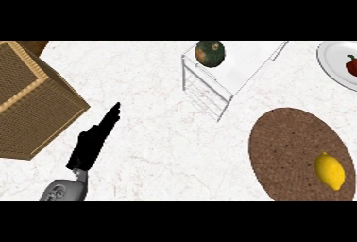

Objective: Pick the squash from the placemat and place it in the tiered shelf

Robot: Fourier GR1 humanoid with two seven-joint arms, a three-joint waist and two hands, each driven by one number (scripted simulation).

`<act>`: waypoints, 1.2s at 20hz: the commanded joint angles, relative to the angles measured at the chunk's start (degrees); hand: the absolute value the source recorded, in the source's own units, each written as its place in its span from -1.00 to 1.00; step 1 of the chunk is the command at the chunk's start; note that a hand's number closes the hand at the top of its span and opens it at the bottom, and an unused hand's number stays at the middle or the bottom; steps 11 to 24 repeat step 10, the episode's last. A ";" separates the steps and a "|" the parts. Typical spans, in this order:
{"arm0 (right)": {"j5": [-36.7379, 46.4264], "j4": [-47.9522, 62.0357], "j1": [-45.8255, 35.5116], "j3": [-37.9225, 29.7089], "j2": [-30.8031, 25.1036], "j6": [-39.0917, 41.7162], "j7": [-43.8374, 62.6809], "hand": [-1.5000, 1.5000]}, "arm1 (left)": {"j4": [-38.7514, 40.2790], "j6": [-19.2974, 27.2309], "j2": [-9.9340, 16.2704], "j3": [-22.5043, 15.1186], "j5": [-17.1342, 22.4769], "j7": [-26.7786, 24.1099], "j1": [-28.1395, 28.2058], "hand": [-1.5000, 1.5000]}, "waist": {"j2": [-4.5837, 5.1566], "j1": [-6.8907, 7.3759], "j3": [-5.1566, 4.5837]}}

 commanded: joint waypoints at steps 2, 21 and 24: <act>0.69 -0.71 4.64 0.62 -3.96 6.30 -4.26 -1.00 | 0.08 0.34 -0.41 -0.72 -0.70 -0.09 0.78 0.00 | 0.16 0.26 0.14; 2.73 -1.21 6.17 2.52 -6.03 10.21 -6.27 -1.00 | 0.77 -0.42 -0.11 -0.23 -0.25 -0.94 -1.21 0.00 | 0.39 0.90 0.06; 2.73 -1.21 6.17 2.52 -6.03 10.21 -6.27 -1.00 | 0.77 -0.42 -0.11 -0.23 -0.25 -0.94 -1.21 0.00 | 0.39 0.90 0.06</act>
